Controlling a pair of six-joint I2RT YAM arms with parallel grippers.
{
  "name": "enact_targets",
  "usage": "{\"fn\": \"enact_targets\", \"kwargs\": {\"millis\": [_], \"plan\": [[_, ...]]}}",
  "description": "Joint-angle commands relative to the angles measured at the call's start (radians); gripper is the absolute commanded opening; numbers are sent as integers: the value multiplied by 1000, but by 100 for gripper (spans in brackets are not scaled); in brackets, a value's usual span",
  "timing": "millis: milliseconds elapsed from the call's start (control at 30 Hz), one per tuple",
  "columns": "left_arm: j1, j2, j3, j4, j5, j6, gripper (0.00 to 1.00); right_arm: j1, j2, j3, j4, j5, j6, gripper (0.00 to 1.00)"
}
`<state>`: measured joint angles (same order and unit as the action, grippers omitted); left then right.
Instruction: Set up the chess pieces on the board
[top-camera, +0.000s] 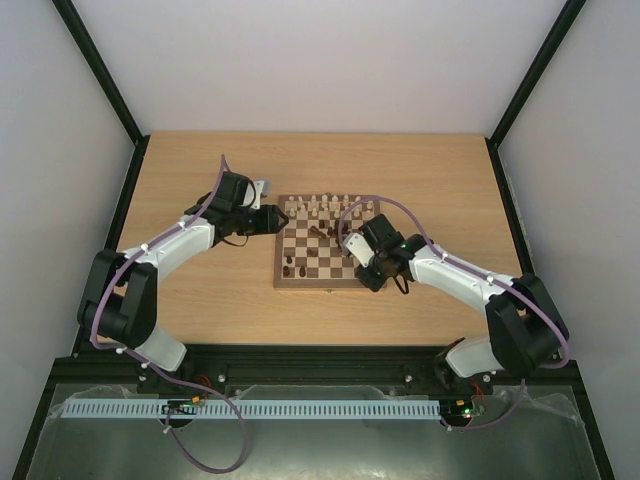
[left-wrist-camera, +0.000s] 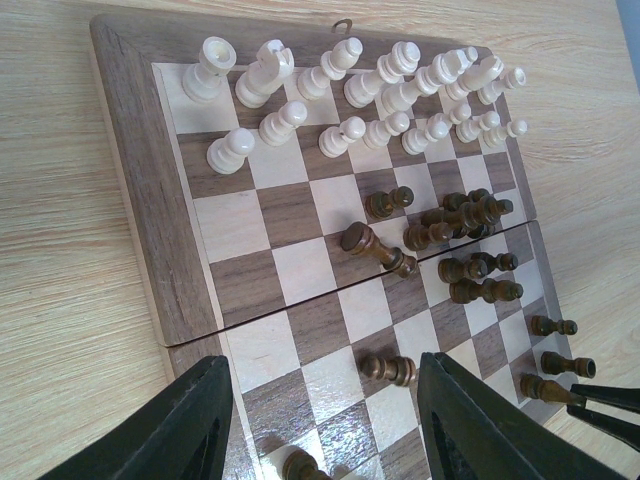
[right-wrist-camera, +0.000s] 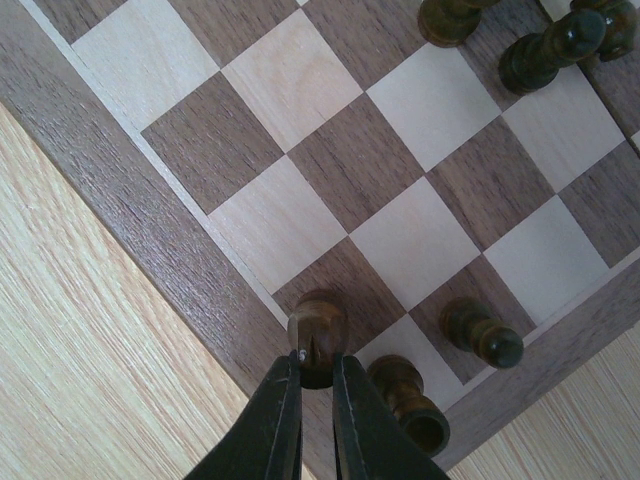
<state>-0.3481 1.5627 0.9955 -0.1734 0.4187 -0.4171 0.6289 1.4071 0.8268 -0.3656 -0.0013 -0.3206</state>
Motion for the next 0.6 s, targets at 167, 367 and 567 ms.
{"fn": "enact_targets", "kwargs": {"millis": [167, 367, 567], "plan": [[6, 14, -8, 2, 13, 5, 52, 5, 1, 6, -31, 12, 14, 32], [6, 12, -7, 0, 14, 6, 53, 5, -17, 76, -64, -32, 6, 34], [6, -5, 0, -30, 17, 15, 52, 6, 48, 173, -56, -85, -14, 33]]}}
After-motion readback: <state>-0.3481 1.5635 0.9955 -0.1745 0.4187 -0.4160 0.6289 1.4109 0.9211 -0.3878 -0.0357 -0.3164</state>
